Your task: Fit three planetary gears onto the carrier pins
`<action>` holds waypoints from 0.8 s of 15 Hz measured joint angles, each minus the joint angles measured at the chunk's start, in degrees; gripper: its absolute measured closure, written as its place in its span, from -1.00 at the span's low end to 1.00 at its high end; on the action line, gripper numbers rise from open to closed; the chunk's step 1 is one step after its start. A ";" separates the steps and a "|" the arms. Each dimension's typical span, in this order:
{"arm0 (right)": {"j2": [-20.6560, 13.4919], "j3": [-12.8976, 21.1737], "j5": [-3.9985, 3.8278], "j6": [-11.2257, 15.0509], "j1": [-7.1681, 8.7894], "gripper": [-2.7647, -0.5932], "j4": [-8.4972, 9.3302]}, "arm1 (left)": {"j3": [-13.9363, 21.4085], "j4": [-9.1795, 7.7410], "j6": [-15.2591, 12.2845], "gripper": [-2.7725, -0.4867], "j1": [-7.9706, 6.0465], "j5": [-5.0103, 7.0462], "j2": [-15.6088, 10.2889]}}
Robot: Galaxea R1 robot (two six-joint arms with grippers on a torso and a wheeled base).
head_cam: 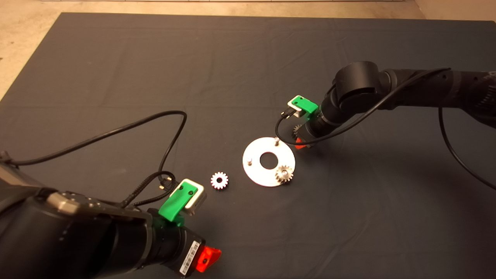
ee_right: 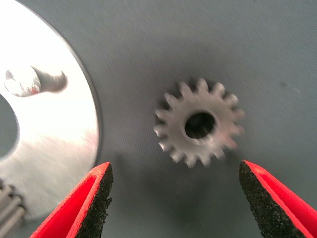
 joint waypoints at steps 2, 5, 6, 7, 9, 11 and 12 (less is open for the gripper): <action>0.00 -1.23 0.47 0.00 -0.03 -0.17 -0.02 | 0.00 0.00 0.00 -0.98 -0.02 0.02 0.00; 0.00 -1.36 0.50 -0.08 -0.05 -0.17 -0.01 | 0.00 0.00 0.01 -0.98 -0.50 0.01 -0.02; 0.00 -1.66 0.53 -0.25 -0.05 -0.17 0.00 | 0.00 -0.02 0.01 -0.98 -0.61 0.00 -0.02; 0.00 -2.22 0.55 -0.25 -0.06 -0.17 -0.02 | 0.00 -0.02 0.01 -0.98 -0.61 0.02 -0.02; 0.02 -2.52 0.50 -0.23 -0.05 -0.17 -0.02 | 0.00 -0.02 0.01 -0.98 -0.61 0.02 -0.02; 0.21 -2.54 0.55 -0.25 -0.05 -0.17 -0.02 | 0.00 -0.02 -0.01 -0.98 -0.63 0.00 -0.02; 0.35 -2.85 0.62 -0.25 -0.07 -0.17 -0.02 | 0.00 -0.02 0.01 -0.98 -0.63 0.02 -0.02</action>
